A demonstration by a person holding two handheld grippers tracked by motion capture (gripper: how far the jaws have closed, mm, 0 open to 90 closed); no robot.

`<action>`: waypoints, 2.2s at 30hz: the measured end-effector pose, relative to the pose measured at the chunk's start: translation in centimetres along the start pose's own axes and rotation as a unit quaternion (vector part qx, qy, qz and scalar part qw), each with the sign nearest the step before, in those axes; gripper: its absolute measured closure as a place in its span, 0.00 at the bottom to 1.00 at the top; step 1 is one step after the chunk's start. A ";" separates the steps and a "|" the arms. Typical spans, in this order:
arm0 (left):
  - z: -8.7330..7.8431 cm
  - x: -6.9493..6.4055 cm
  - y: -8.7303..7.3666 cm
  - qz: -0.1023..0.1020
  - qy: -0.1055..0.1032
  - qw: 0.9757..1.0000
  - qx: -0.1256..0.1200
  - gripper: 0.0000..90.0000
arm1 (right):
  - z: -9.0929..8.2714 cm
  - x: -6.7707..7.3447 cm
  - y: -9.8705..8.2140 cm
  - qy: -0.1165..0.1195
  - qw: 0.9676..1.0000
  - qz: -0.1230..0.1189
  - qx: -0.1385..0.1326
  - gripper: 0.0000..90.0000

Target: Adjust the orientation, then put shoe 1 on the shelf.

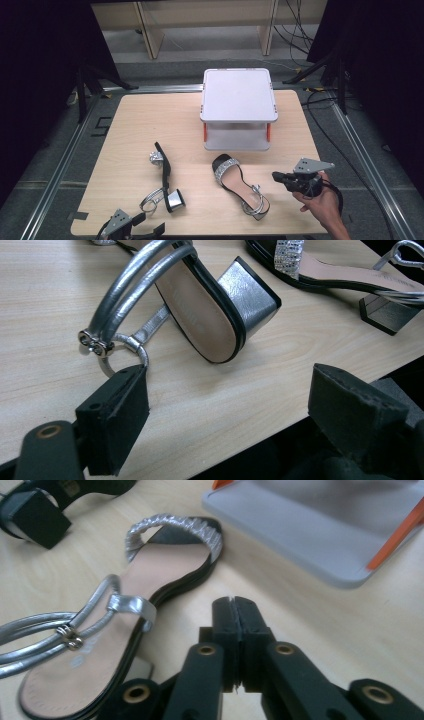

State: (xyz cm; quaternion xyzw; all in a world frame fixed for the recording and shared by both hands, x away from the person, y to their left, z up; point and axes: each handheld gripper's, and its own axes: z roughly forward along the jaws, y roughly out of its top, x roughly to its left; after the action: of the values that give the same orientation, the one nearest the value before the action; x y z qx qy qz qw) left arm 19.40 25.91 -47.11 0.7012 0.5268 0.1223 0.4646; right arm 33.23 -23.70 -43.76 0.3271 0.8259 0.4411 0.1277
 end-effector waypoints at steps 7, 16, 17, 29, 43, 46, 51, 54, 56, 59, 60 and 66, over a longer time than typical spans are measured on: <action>0.1 0.1 -0.1 -0.002 0.001 1.000 -0.001 0.18 | 0.0 2.9 1.7 0.002 1.000 0.008 0.002 0.64; -0.1 0.2 -0.1 0.000 0.002 1.000 0.003 0.18 | 3.0 5.4 5.2 -0.011 0.997 0.019 0.073 0.37; -0.1 0.2 -0.1 0.001 0.002 1.000 0.003 0.18 | 3.5 5.6 5.6 -0.008 0.997 0.007 0.078 0.37; -0.3 0.1 -0.1 0.006 -0.004 1.000 0.007 0.18 | 8.3 8.1 7.0 -0.011 0.984 -0.011 0.178 0.28; 0.0 0.0 -0.1 0.002 -0.008 1.000 -0.004 0.18 | 9.4 7.5 5.6 -0.012 0.967 -0.045 0.251 0.41; -0.1 0.0 -0.1 0.002 -0.007 1.000 -0.001 0.18 | 8.9 6.7 5.7 -0.015 0.965 -0.051 0.257 0.44; 0.0 0.1 -0.2 0.002 -0.007 1.000 -0.002 0.18 | 8.8 6.0 6.0 -0.009 0.964 -0.059 0.259 0.41; -0.1 0.0 -0.1 0.013 -0.009 1.000 -0.001 0.18 | 9.6 6.1 6.1 -0.002 0.959 -0.064 0.275 0.38; -0.1 -0.1 -0.2 0.009 -0.006 1.000 0.000 0.18 | 10.2 6.2 5.9 -0.010 0.955 -0.062 0.291 0.38; -0.3 0.0 -0.1 0.009 -0.005 1.000 0.004 0.18 | 10.7 6.1 5.6 -0.011 0.950 -0.072 0.305 0.39; -0.3 0.0 -0.1 0.010 -0.005 1.000 0.005 0.18 | 10.7 6.0 5.6 -0.011 0.950 -0.071 0.304 0.39; -0.2 -0.1 -0.2 0.011 -0.007 1.000 0.002 0.18 | 11.3 5.6 5.6 0.004 0.946 -0.079 0.315 0.40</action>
State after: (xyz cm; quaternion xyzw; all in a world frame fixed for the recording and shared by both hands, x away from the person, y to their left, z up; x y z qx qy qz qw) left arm 19.14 25.92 -47.12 0.7087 0.5157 0.1217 0.4658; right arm 37.07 -10.59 -45.31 0.2823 0.9465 0.1483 0.0497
